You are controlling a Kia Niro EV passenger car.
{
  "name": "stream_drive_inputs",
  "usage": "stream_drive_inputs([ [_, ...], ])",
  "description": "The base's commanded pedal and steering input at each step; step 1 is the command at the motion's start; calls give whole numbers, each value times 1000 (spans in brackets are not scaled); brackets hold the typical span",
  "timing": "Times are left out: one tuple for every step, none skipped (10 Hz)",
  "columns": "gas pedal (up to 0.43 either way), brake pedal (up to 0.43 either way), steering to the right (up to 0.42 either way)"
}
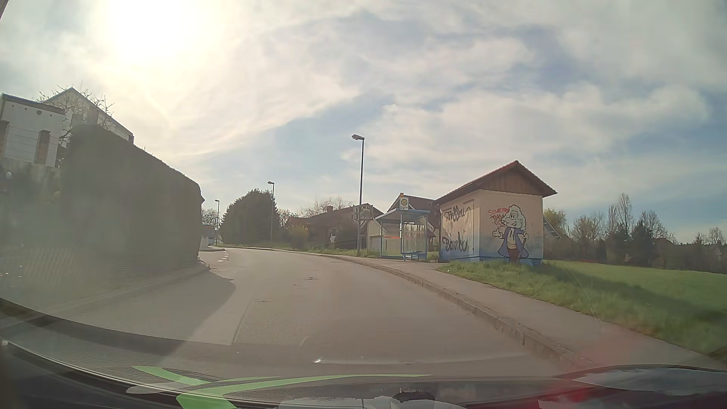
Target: Follow the waypoints while adhering to traffic rules and regulations
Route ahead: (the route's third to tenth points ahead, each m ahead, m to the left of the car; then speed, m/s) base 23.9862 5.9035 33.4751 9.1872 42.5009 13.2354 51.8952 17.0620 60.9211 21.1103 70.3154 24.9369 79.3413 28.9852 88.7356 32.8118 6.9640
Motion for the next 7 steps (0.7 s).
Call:
stream_drive_inputs([
  [449,0,-34],
  [449,0,-36],
  [449,0,-38],
  [449,0,-38],
  [449,0,-38],
  [441,0,-37],
  [441,0,-37],
])
